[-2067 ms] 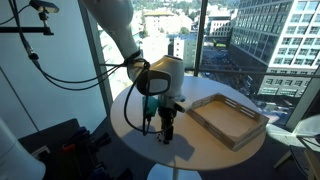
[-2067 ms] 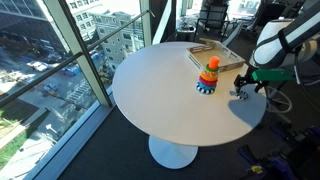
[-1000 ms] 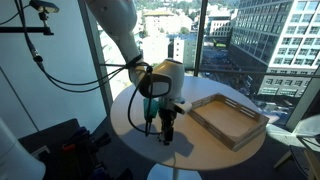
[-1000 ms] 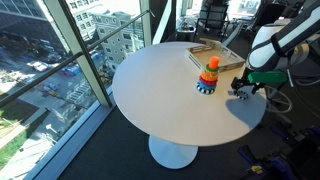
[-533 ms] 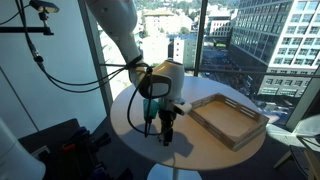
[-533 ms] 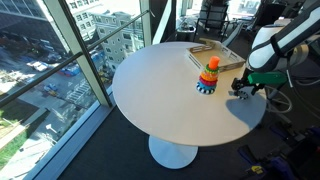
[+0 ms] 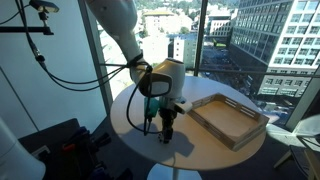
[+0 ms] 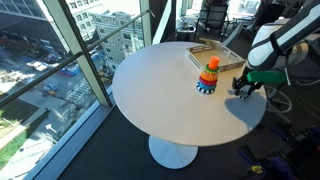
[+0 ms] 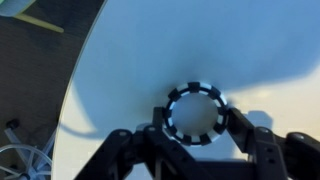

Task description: Pick up the black and white striped ring from the table and hang it on the rings stacking stand

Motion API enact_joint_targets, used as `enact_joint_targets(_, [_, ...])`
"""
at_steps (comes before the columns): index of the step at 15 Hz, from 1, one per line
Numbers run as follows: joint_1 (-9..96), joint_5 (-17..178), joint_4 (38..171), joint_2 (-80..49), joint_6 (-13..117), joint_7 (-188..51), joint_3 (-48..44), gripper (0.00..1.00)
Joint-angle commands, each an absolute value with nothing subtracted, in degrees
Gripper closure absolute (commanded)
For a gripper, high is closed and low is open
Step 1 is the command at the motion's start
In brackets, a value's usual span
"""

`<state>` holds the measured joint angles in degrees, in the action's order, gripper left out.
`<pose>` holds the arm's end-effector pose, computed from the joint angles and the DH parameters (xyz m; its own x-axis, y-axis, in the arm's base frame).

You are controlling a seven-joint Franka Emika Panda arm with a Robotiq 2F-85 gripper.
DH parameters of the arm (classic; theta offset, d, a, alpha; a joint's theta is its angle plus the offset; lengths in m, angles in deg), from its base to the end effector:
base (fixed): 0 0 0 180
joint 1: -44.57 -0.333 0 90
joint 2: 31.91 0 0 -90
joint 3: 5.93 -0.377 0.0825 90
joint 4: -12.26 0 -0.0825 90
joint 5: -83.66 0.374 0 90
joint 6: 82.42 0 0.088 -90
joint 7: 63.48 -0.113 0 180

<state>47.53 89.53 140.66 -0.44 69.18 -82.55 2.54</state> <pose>0.5336 -0.1114 0.1675 0.8120 -0.5728 -0.1126 -0.5668 -0.8197 0.0822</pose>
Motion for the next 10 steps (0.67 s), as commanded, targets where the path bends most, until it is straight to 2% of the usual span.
enact_joint_targets(1, [47.72,91.16,140.75,-1.99,67.91,-82.53,2.37,0.59])
enact_joint_targets(10, [46.37,88.95,141.92,-10.64,62.17,-84.09,4.26,0.59])
